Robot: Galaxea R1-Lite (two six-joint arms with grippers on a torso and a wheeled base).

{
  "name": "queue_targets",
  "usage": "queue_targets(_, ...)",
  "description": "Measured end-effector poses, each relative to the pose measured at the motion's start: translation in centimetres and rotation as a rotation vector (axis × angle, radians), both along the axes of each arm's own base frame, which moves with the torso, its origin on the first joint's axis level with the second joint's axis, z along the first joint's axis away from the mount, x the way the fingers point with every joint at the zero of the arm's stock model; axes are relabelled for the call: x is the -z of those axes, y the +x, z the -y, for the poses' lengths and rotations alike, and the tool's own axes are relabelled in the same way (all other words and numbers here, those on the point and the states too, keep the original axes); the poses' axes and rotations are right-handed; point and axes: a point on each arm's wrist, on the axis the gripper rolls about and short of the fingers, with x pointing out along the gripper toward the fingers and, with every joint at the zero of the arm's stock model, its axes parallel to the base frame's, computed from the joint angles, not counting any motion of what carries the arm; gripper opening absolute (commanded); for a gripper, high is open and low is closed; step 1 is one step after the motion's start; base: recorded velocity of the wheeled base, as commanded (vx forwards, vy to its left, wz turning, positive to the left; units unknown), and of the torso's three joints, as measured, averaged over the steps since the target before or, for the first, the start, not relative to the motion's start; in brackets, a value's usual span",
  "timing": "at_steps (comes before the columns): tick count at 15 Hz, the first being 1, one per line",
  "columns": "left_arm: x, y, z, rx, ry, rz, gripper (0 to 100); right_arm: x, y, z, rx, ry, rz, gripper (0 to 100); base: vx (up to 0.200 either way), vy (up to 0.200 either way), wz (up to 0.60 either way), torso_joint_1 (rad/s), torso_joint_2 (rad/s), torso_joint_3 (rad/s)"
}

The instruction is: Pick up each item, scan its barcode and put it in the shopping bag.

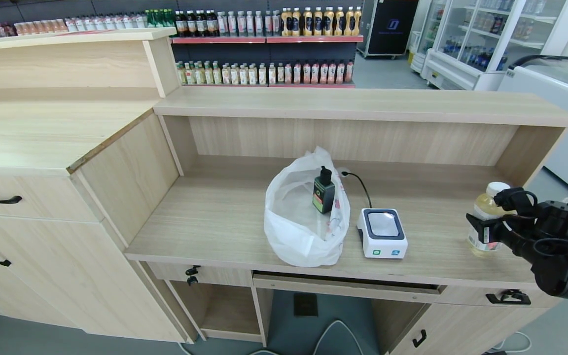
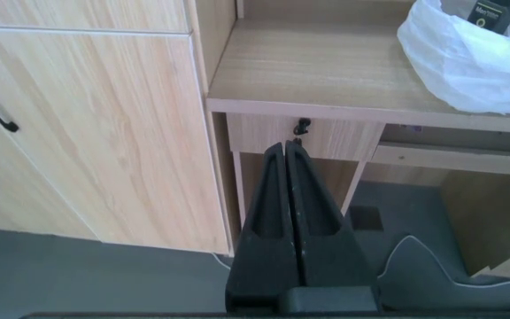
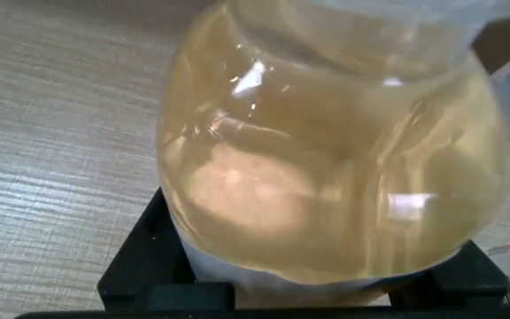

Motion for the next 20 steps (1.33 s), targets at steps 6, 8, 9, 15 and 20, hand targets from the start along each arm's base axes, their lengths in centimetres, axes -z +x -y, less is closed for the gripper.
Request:
queue_targets(6, 0.0, 0.0, 0.0, 0.000, 0.000, 0.000, 0, -2.7, -1.0, -1.0, -0.094, 0.139, 0.010, 0, 0.000, 0.000, 0.00, 0.000, 0.00, 0.000)
queue_targets(8, 0.0, 0.0, 0.0, 0.000, 0.000, 0.000, 0, -5.7, -2.4, -2.2, -0.152, 0.252, 0.001, 0, 0.000, 0.000, 0.00, 0.000, 0.00, 0.000)
queue_targets(9, 0.0, 0.0, 0.0, 0.000, 0.000, 0.000, 0, -7.6, -3.4, -3.0, -0.188, 0.323, -0.012, 0, 0.000, 0.000, 0.00, 0.000, 0.00, 0.000)
queue_targets(15, 0.0, 0.0, 0.0, 0.000, 0.000, 0.000, 0, -19.0, -13.9, -12.3, -0.579, 0.681, -0.150, 0, 0.000, 0.000, 0.00, 0.000, 0.00, 0.000)
queue_targets(20, 0.0, 0.0, 0.0, 0.000, 0.000, 0.000, 0, -21.8, -20.6, -19.5, -0.890, 0.694, -0.225, 0, 0.000, 0.000, 0.00, 0.000, 0.00, 0.000)
